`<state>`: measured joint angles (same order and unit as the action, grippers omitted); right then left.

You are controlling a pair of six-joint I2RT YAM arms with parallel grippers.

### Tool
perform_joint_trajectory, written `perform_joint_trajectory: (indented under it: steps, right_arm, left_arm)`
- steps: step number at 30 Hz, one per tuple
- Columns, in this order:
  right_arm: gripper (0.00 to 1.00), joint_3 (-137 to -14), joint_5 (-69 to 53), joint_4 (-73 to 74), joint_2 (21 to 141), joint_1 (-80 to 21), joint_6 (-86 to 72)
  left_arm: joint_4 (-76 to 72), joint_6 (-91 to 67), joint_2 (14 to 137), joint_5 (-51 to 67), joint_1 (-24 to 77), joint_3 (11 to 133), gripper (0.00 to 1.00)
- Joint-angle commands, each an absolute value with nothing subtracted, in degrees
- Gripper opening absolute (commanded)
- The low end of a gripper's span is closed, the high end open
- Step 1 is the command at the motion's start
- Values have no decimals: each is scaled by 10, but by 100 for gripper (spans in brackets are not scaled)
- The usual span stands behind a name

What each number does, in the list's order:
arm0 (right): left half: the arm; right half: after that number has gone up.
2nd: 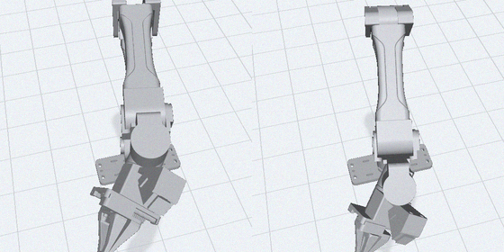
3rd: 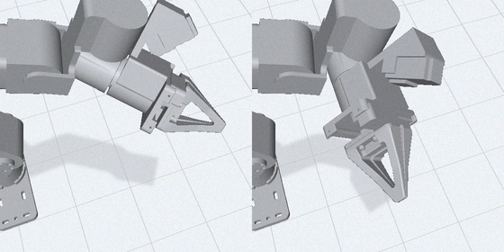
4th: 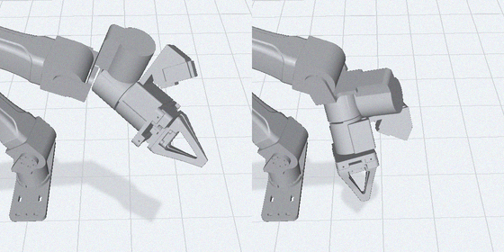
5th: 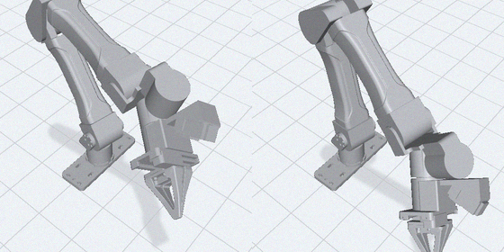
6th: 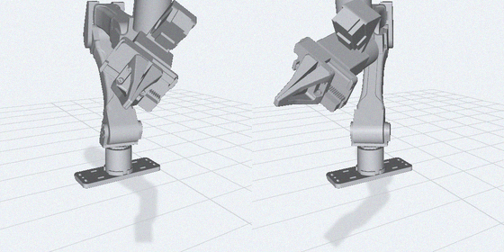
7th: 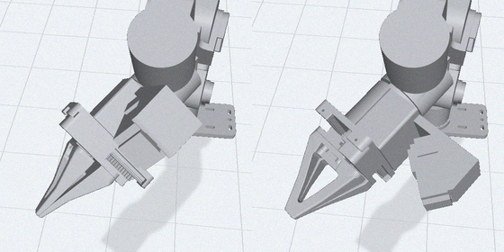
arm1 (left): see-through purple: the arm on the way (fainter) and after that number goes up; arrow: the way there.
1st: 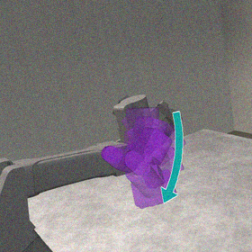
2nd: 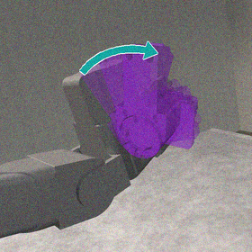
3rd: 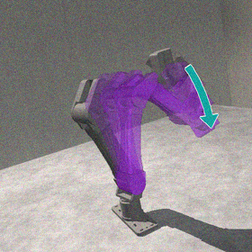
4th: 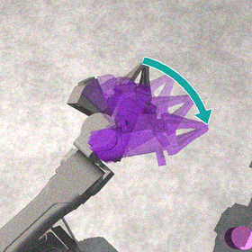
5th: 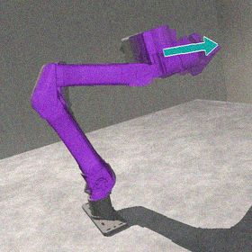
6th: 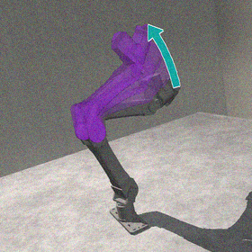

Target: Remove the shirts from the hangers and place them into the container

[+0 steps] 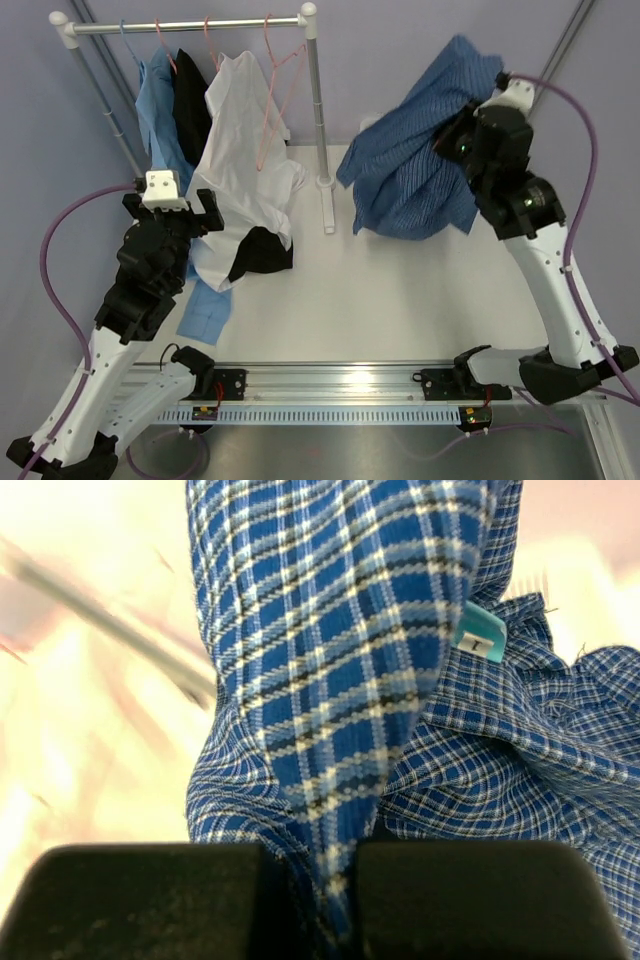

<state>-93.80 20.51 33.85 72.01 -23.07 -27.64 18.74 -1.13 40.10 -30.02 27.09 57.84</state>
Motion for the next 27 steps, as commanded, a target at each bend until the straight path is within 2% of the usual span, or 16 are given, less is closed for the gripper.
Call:
perform_joint_trajectory:
  steps: [1, 7, 11, 18, 27]
  right_arm:
    - [0, -1121, 236, 305, 799, -215, -194]
    - [0, -1430, 192, 262, 989, -167, -163]
    - [0, -1524, 174, 202, 1075, -138, -152]
    - [0, -1400, 154, 46, 1105, -77, -151]
    - [0, -1281, 113, 10, 1185, -56, -111]
  left_arm:
    - [139, -4, 391, -326, 268, 573, 99]
    - [139, -4, 395, -326, 268, 572, 99]
    - [140, -4, 398, -325, 268, 572, 99]
    - [140, -4, 403, -324, 268, 571, 99]
    - [141, -4, 411, -324, 268, 570, 99]
